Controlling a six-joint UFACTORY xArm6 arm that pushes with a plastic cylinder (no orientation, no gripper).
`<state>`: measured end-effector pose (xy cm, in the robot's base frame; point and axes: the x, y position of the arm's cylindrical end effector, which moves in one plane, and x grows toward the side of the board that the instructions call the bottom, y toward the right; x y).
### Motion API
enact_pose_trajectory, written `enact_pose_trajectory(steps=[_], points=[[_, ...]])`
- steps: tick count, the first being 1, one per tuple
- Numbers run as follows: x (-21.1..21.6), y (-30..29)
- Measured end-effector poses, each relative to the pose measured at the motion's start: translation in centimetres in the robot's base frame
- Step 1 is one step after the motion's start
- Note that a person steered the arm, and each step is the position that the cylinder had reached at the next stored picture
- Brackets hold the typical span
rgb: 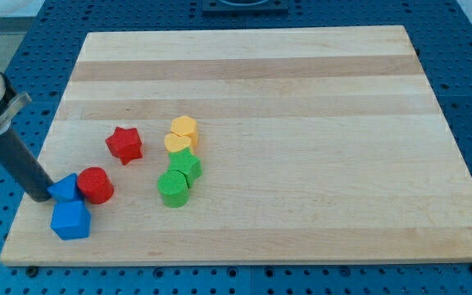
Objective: Separate the blue blocks
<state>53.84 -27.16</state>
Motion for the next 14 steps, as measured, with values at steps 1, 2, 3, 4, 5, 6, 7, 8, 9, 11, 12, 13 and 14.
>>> enact_pose_trajectory(steps=[1,2,3,4,5,6,7,8,9,11,12,13,14], points=[[-0.8,-0.6],[-0.4,-1.6],[3.7,-1.8],[7.9,-1.5],[7.9,-1.3],[7.9,0.8],[7.9,1.7],[7.8,1.8],[4.7,3.9],[0.1,3.9],[-3.7,3.9],[-3.8,3.9],[-3.9,4.6]])
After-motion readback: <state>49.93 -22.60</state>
